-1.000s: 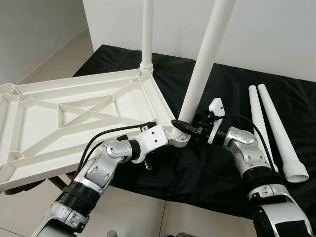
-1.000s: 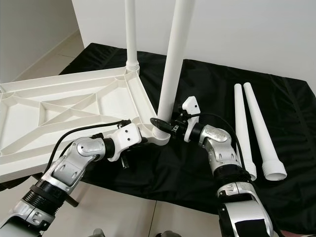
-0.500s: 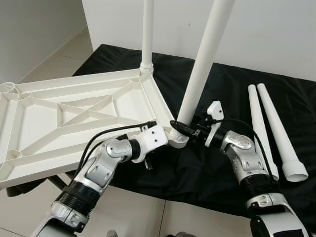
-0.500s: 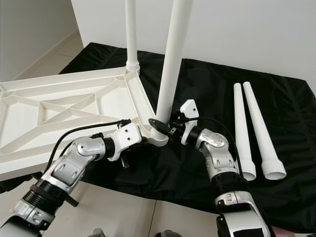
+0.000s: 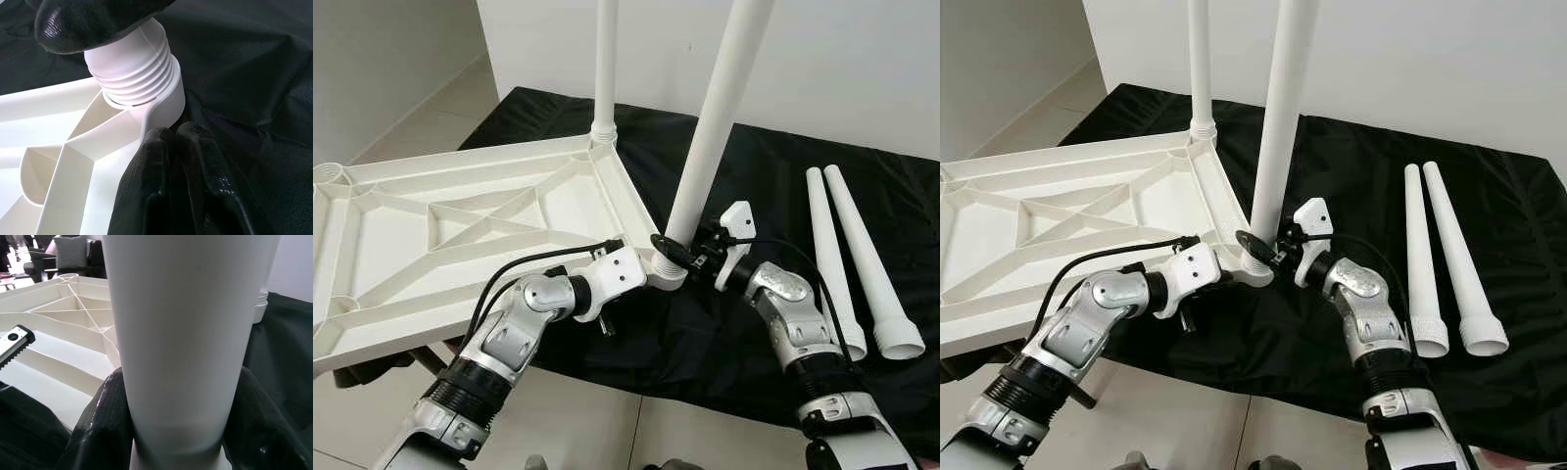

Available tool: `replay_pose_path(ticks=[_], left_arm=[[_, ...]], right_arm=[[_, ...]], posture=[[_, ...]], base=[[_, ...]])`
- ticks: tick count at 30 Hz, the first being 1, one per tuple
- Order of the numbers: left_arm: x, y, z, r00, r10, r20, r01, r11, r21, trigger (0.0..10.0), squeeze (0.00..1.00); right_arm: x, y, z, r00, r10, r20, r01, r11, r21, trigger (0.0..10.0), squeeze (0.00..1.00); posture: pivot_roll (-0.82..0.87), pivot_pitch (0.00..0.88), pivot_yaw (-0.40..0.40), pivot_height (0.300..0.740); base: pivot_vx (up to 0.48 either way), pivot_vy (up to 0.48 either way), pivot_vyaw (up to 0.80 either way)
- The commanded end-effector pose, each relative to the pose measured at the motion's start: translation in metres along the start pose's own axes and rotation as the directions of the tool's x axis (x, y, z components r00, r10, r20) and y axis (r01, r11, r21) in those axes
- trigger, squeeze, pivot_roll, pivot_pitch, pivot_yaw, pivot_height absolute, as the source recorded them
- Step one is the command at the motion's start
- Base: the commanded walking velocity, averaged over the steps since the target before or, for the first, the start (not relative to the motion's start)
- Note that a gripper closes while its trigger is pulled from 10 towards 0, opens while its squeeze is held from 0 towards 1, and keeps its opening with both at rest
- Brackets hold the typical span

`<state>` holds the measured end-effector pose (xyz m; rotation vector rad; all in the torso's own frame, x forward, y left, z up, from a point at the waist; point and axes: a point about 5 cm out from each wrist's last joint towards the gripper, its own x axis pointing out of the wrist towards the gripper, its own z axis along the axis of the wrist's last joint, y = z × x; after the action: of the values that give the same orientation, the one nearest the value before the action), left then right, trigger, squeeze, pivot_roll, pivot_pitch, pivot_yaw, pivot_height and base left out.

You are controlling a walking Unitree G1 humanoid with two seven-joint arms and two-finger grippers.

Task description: Building children table

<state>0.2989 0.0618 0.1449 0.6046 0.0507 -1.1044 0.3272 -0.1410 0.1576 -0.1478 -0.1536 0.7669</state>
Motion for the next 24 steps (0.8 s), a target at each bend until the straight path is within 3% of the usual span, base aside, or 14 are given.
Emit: replay_pose_path(ticks=[1,24], left_arm=[[0.001,-0.001,0.001,1.0,-0.015,-0.003,0.016,1.0,0.009,10.0,0.0],[0.0,-0.001,0.001,1.0,-0.022,-0.004,0.022,1.0,0.011,10.0,0.0]], right_arm=[[-0.003,-0.002,-0.002,0.998,-0.05,-0.025,0.05,0.999,-0.009,10.0,0.0],[-0.003,0.011,-0.002,0.963,-0.268,-0.024,0.268,0.963,0.014,10.0,0.0]], posture=[[-0.04,0.051,-0.011,0.74],[-0.04,0.054,-0.005,0.74]], base=[[0.0,0.0,0.0],[0.0,0.0,0.0]])
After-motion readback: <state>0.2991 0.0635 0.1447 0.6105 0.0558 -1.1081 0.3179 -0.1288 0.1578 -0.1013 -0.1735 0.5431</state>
